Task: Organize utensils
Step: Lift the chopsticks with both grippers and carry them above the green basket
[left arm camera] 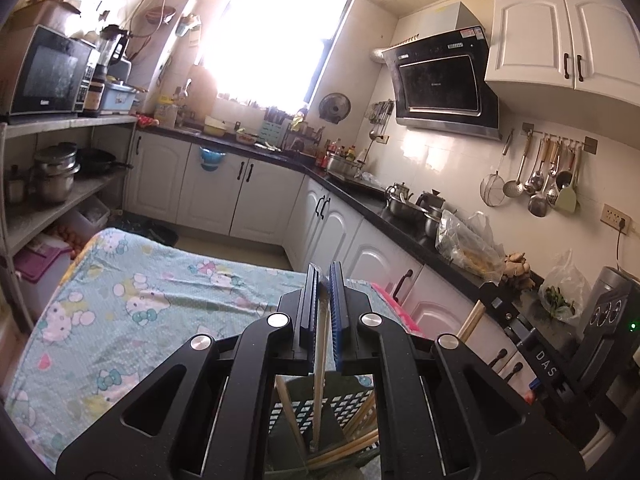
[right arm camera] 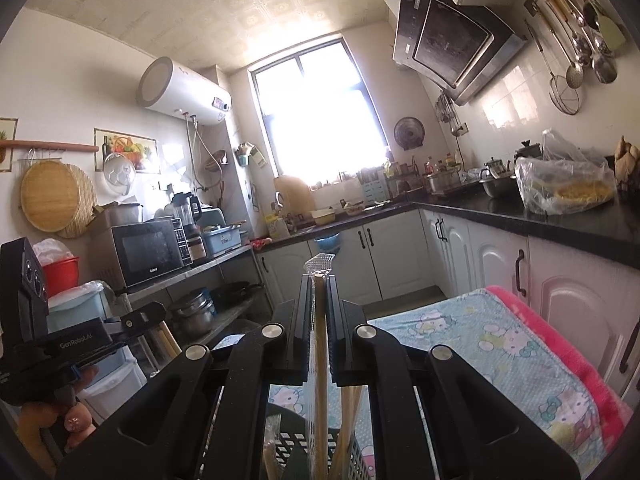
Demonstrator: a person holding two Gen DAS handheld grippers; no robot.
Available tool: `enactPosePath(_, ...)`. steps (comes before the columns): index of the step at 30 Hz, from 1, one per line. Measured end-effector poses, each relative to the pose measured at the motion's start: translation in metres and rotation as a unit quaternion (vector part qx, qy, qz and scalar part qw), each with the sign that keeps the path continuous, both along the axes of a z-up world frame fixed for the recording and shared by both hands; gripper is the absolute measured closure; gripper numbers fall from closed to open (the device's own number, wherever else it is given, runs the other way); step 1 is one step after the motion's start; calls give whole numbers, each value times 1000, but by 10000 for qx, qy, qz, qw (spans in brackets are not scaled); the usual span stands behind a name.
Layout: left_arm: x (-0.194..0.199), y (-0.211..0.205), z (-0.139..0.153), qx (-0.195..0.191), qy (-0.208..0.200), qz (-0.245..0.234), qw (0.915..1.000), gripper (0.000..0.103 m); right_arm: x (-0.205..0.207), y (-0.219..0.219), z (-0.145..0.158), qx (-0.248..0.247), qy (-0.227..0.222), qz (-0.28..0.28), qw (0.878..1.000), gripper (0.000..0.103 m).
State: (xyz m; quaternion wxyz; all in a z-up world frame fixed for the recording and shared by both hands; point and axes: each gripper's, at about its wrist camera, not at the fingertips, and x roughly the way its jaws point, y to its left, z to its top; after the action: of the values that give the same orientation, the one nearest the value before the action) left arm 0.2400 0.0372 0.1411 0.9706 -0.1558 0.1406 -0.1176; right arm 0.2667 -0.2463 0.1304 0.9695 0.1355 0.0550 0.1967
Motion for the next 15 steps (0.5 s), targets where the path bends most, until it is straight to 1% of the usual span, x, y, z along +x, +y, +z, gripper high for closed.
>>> enactPosePath(9, 3, -6, -18, 21, 133, -90, 9999, 100, 4, -1, -19, 47, 246, -4, 9997, 94)
enactPosePath(15, 1, -8, -26, 58, 238, -109, 9996, 100, 2, -5, -26, 124, 352, -38, 9993, 94)
